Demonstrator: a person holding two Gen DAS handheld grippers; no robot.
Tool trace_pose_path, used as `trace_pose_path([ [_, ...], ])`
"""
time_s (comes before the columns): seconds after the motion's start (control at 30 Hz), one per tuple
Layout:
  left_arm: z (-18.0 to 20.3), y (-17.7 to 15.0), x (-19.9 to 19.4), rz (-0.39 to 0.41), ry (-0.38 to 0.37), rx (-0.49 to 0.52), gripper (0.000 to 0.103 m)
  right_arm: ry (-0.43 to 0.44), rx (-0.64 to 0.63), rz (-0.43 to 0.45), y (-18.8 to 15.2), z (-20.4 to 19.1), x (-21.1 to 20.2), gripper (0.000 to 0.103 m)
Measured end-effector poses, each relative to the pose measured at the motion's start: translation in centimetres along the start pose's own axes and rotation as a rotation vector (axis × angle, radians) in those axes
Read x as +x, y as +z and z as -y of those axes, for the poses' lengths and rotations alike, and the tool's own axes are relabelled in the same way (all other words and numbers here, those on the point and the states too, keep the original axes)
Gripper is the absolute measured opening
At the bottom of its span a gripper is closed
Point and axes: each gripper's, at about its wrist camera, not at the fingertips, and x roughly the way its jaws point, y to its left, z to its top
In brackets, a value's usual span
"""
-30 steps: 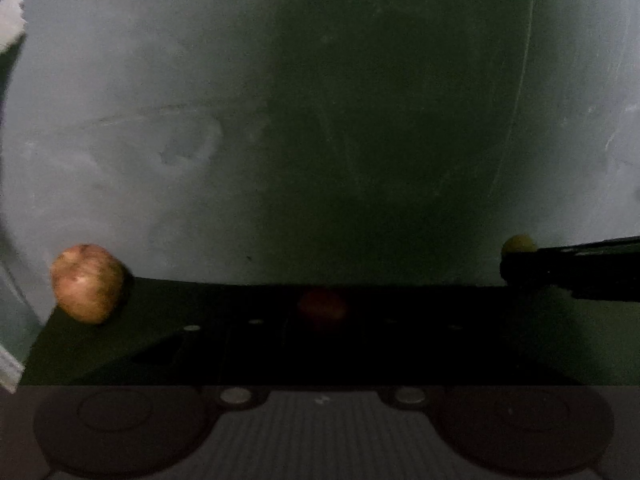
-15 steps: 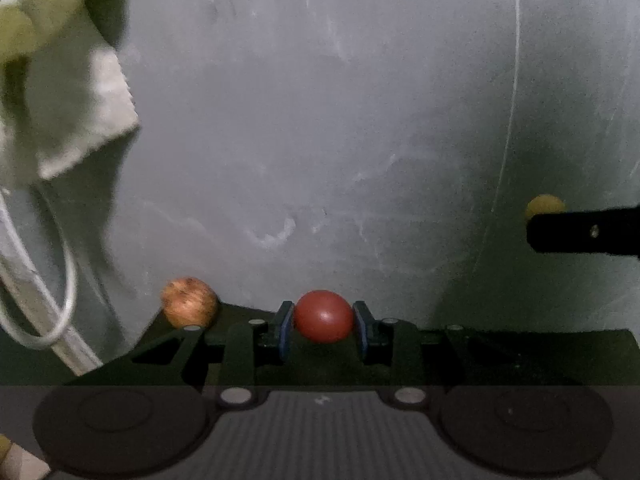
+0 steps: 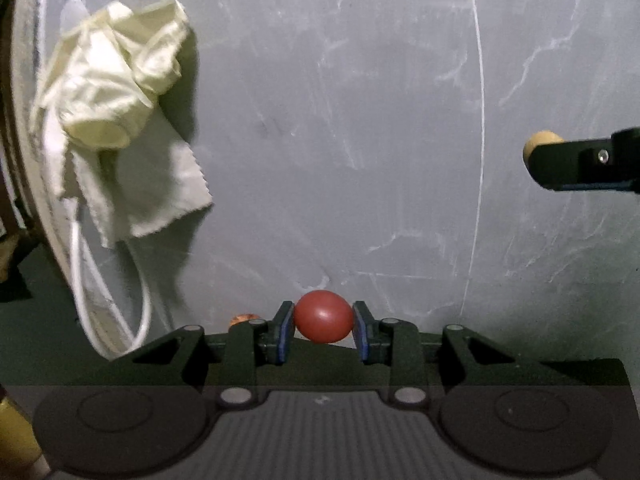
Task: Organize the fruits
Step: 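Carry the red tomato in the left tool while the right tool carries the tan fruit over the tray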
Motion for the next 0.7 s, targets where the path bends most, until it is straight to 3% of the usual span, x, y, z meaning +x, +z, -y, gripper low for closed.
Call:
trace_pose_path([
  [0.37,0.2,0.5,-8.3,0.064,0.110,-0.054,0.033,0.154,-0.096,0.015,1.1,-3.0,-5.2,0.026],
  [0.7,0.6,-2.8,-15.2,0.069,0.196,-0.120,0.033,0.272,-0.168,-0.027,-1.5,-5.5,-9.4,0.026],
])
